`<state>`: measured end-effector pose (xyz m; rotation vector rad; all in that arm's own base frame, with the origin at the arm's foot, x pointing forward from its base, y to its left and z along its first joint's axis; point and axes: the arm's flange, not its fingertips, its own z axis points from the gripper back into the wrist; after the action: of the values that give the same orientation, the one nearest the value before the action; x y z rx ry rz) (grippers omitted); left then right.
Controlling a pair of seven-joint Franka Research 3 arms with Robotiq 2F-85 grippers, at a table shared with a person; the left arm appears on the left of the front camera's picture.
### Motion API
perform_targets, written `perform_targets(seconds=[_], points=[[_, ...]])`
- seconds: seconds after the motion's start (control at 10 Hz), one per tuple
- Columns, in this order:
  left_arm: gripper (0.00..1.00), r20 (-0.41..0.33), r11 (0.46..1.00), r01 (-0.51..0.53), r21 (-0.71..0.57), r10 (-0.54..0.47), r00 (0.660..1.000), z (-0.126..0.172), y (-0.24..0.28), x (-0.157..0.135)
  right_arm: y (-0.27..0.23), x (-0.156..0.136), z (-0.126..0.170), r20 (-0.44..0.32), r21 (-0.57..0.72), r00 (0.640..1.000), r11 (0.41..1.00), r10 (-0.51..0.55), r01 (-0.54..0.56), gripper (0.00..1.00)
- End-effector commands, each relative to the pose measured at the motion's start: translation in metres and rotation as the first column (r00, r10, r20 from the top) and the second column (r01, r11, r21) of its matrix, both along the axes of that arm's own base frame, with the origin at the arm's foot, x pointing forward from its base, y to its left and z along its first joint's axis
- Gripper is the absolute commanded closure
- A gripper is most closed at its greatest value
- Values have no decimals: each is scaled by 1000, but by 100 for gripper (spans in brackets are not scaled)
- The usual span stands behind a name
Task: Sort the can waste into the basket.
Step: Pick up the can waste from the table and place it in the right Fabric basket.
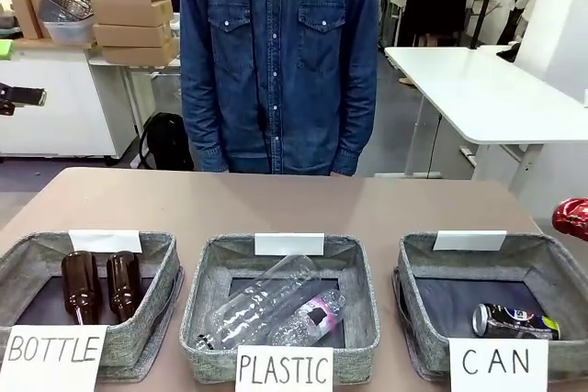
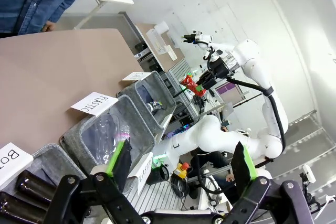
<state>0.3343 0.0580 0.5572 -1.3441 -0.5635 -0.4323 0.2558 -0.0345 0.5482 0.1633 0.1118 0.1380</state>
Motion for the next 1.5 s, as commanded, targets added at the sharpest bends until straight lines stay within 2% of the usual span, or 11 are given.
perform_targets(seconds=[0.0,0.3,0.4,0.5,1.0,1.2,1.3,1.4], points=[[0,-4,1000,7,3,-7,1000,2,1,-3,2,7,5,-3,-19,1000,1000,-3,3,100],[0,-4,1000,7,3,-7,1000,2,1,-3,5,15,0,3,-10,1000,1000,-5,5,100],[0,-4,1000,7,3,-7,1000,2,1,-3,5,15,0,3,5,1000,1000,0,0,20],[0,-4,1000,7,3,-7,1000,2,1,-3,6,16,1,13,-1,1000,1000,8,-8,0],[0,-4,1000,7,3,-7,1000,2,1,-3,4,24,4,86,19,996,1000,-17,15,0],[0,-4,1000,7,3,-7,1000,2,1,-3,3,31,3,99,79,994,996,-52,44,0],[0,-4,1000,7,3,-7,1000,2,1,-3,1,35,8,150,216,985,975,-84,50,0],[0,-4,1000,7,3,-7,1000,2,1,-3,-1,40,14,197,440,968,896,-155,54,0]])
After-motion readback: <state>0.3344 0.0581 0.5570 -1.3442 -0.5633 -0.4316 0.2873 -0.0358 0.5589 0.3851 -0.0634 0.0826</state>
